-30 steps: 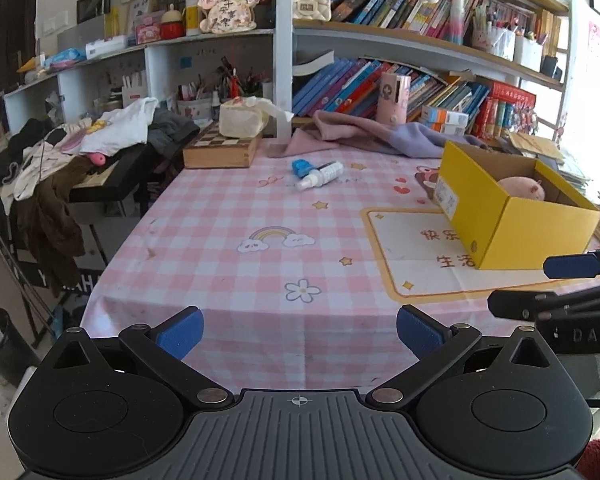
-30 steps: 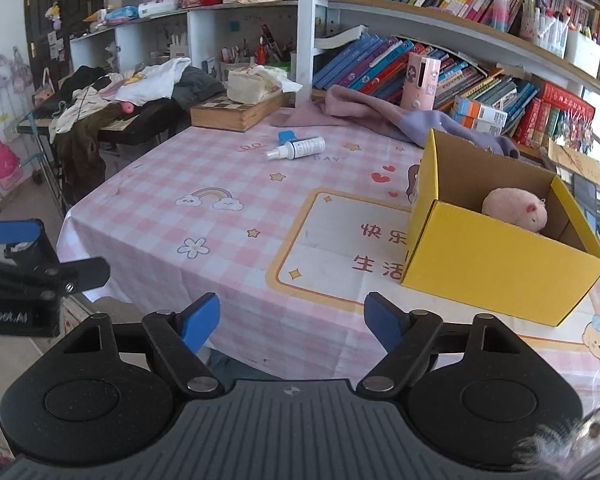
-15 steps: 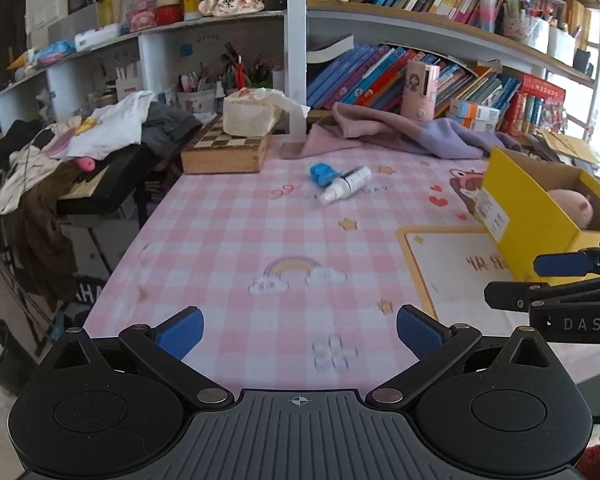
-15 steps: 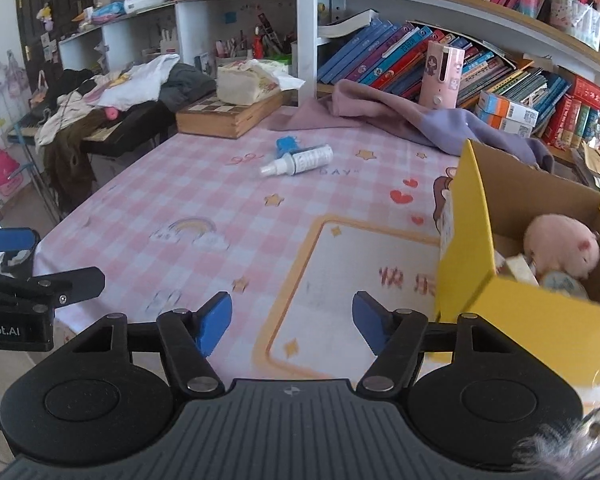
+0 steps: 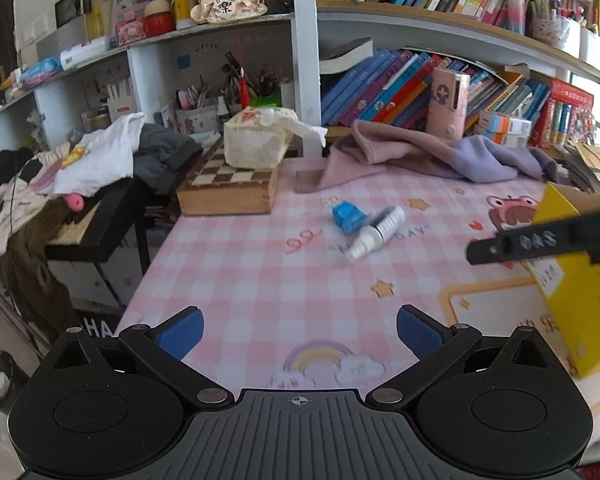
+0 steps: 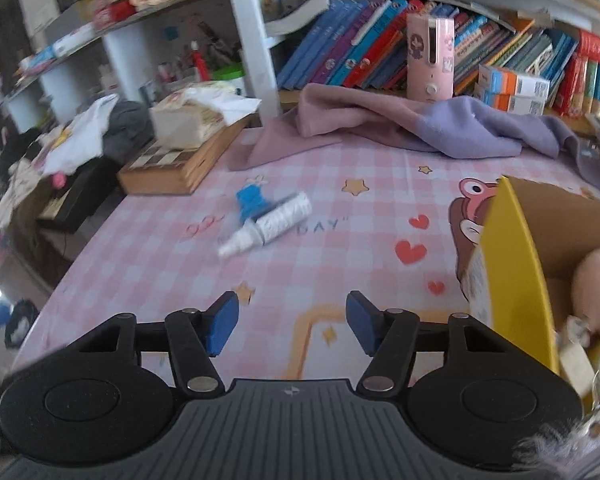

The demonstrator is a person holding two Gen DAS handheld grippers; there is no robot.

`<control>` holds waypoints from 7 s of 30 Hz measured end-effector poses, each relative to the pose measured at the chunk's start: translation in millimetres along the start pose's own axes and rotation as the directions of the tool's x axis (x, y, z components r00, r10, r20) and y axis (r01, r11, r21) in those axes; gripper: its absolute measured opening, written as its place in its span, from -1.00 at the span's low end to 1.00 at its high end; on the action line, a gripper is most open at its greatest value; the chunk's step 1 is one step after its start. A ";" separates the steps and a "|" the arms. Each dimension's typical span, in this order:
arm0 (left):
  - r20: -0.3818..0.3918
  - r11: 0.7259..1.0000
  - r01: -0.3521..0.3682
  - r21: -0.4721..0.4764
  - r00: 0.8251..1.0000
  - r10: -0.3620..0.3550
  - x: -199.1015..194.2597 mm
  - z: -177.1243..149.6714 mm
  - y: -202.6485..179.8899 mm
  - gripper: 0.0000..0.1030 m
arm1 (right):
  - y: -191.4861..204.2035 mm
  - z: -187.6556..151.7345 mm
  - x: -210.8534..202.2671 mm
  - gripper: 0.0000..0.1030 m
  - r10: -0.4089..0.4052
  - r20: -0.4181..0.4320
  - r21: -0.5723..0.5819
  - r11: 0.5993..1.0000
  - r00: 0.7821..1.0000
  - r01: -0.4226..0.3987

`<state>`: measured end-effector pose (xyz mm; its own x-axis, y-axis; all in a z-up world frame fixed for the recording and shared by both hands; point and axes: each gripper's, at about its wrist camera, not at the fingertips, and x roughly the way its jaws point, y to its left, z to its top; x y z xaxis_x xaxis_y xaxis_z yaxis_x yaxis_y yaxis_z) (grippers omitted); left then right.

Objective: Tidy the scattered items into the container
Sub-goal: 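Grasp the white spray bottle with the right tool while the left grasps the blue bag, then carry the spray bottle in the right tool and blue bag in the left to the yellow box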

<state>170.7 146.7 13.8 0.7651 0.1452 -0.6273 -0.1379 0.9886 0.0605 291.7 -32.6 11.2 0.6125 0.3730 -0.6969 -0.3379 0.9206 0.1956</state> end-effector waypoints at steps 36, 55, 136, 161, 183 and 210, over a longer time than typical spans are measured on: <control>-0.065 0.986 0.142 0.091 0.989 -0.136 182.3 75.3 -33.6 0.97 | -42.2 59.5 127.6 -0.41 -0.116 -0.243 0.023 0.992 0.963 0.125; -0.143 0.989 0.138 -0.053 0.979 -0.144 257.9 86.5 -36.8 -0.24 | -28.5 40.9 121.9 -0.39 -0.137 -0.247 -0.061 0.990 0.959 0.126; 0.051 0.875 0.473 -0.107 0.881 -0.470 -142.2 -88.0 -9.2 -0.26 | 30.2 -171.8 -218.2 -0.40 -0.012 -0.026 -0.054 0.998 1.000 0.011; -0.062 0.738 0.671 0.067 0.741 -0.668 -152.6 -93.8 -108.1 -0.26 | -34.0 -233.4 -292.3 -0.40 -0.255 -0.010 0.170 0.953 0.967 0.253; -0.138 0.672 0.727 0.138 0.686 -0.714 -123.5 -75.4 -168.2 -0.26 | -85.8 -224.4 -287.5 -0.40 -0.310 -0.039 0.265 0.913 0.950 0.309; -0.030 0.725 0.665 0.181 0.740 -0.672 -71.4 -1.2 -241.4 -0.26 | -182.5 -126.1 -247.4 -0.40 -0.234 0.055 0.183 0.958 0.971 0.221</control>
<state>148.6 -102.4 43.0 0.6403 -0.5576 -0.5283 0.5226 0.8203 -0.2324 111.7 -307.5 60.9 0.7131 0.1526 -0.6842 -0.0575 0.9855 0.1598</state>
